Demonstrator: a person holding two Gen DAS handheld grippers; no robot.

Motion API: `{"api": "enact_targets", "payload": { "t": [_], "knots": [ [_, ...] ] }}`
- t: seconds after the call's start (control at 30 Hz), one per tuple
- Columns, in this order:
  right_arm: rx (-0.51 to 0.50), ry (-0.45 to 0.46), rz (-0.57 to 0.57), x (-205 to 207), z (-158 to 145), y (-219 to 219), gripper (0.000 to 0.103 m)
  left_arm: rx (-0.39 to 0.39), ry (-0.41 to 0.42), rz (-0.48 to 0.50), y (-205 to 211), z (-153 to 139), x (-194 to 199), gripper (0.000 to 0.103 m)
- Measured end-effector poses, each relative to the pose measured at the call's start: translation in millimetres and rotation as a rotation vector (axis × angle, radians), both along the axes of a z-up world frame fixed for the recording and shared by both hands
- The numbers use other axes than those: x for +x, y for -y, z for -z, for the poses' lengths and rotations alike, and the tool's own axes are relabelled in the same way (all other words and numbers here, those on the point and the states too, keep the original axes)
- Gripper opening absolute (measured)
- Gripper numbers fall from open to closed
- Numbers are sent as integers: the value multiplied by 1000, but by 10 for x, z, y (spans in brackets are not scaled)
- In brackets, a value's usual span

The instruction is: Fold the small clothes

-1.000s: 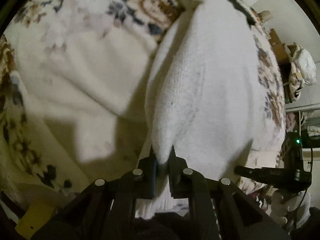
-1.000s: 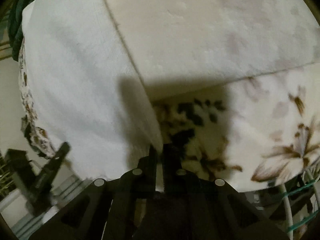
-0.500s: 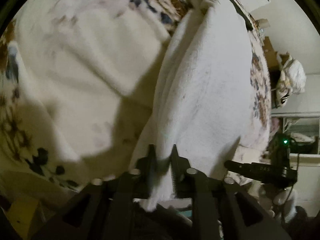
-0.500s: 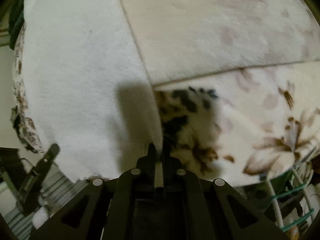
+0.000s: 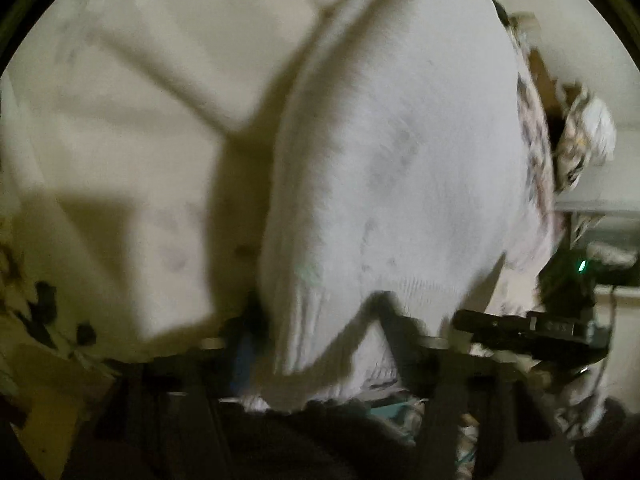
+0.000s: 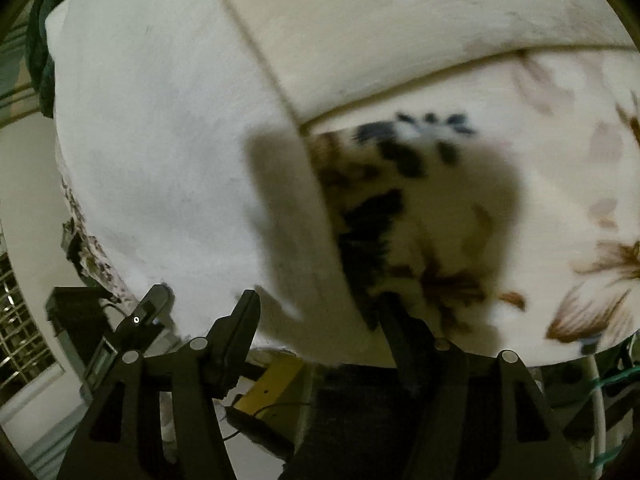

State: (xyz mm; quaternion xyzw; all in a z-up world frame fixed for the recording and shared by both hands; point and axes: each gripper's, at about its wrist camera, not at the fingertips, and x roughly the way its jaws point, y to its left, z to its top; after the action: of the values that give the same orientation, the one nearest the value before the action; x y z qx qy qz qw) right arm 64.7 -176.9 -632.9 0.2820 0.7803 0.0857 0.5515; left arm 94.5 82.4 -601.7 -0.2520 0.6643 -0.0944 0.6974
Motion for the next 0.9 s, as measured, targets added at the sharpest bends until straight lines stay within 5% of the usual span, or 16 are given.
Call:
{"api": "enact_targets", "payload": {
  "t": [0.03, 0.13, 0.33, 0.5, 0.7, 0.9],
  "knots": [
    [-18, -4, -14, 66, 14, -46, 30, 31, -3, 29, 84, -15, -5, 13],
    [-43, -9, -17, 55, 14, -191, 12, 65, 6, 39, 199, -116, 5, 12],
    [49, 11, 63, 79, -214, -203, 9, -49, 40, -63, 77, -528, 52, 11],
    [188, 88, 145, 272, -736, -55, 9, -154, 119, -152, -35, -1056, 328, 11],
    [317, 196, 255, 842, -1304, 188, 9, -238, 236, -209, -245, -1432, 1100, 11],
    [309, 315, 314, 1961, -1529, 356, 9, -282, 310, -241, -374, -1353, 2231, 12]
  ]
}}
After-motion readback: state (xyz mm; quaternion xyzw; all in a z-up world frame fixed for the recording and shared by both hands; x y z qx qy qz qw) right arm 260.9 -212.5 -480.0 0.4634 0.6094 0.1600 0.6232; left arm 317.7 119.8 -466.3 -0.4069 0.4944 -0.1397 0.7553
